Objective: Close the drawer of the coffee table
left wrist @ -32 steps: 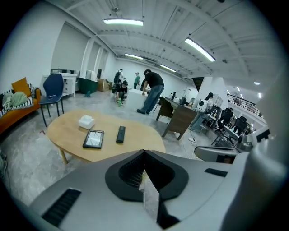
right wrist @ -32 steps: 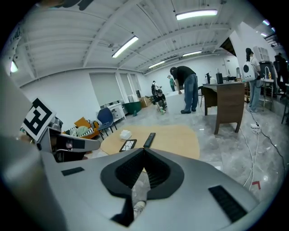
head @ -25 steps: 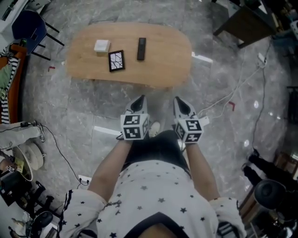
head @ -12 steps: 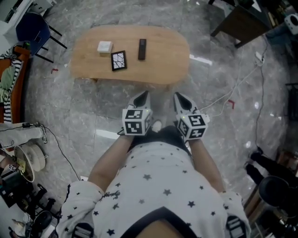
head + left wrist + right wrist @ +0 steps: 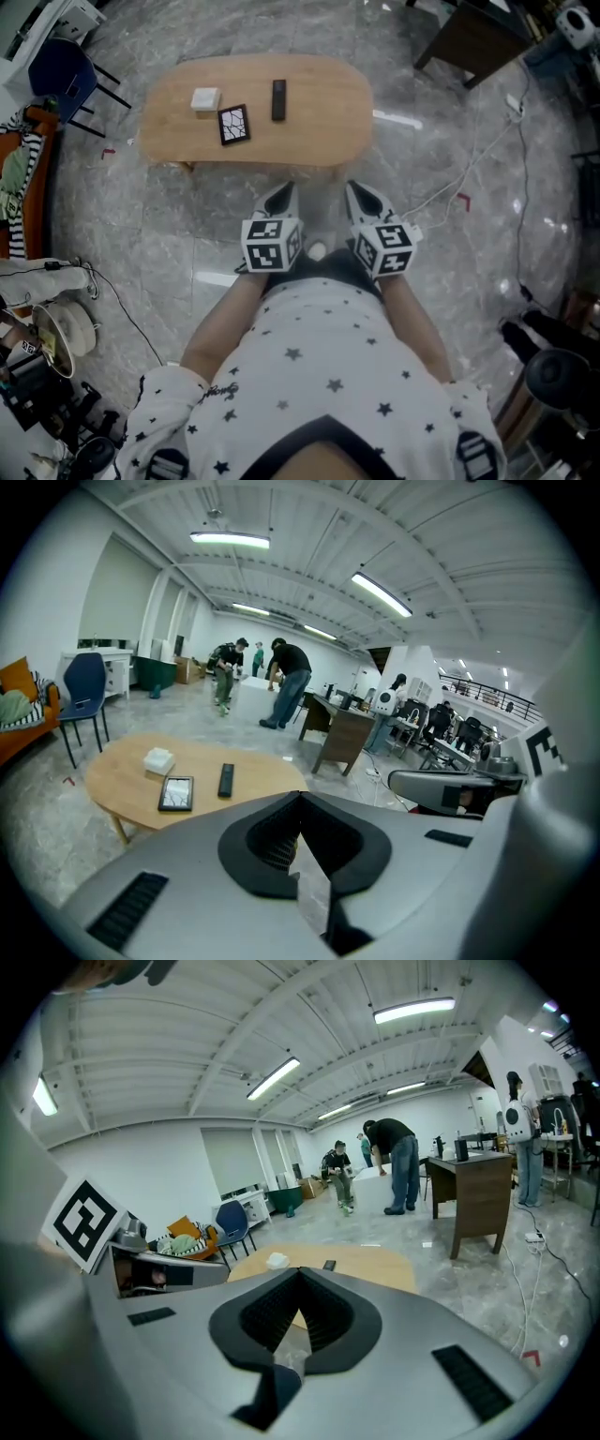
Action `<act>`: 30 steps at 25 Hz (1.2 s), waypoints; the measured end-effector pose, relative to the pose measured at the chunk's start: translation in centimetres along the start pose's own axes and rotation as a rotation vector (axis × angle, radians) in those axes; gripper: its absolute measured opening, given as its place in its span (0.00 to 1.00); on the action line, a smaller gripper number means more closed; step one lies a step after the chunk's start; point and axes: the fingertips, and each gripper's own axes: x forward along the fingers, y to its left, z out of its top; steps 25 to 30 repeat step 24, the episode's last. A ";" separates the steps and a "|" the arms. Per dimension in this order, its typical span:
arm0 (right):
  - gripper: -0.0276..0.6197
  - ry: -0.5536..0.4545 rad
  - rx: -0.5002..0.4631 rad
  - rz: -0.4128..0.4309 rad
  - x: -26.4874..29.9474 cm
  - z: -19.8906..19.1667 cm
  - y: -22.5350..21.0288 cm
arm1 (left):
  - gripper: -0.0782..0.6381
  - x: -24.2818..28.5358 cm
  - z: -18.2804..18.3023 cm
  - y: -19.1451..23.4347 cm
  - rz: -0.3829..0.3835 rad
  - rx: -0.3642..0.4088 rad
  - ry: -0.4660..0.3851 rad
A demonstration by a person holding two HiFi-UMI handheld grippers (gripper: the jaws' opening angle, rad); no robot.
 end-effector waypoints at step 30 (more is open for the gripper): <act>0.05 0.018 -0.009 0.007 -0.6 -1.0 1.1 | 0.12 -0.5 -1.2 -0.5 -0.025 -0.003 0.027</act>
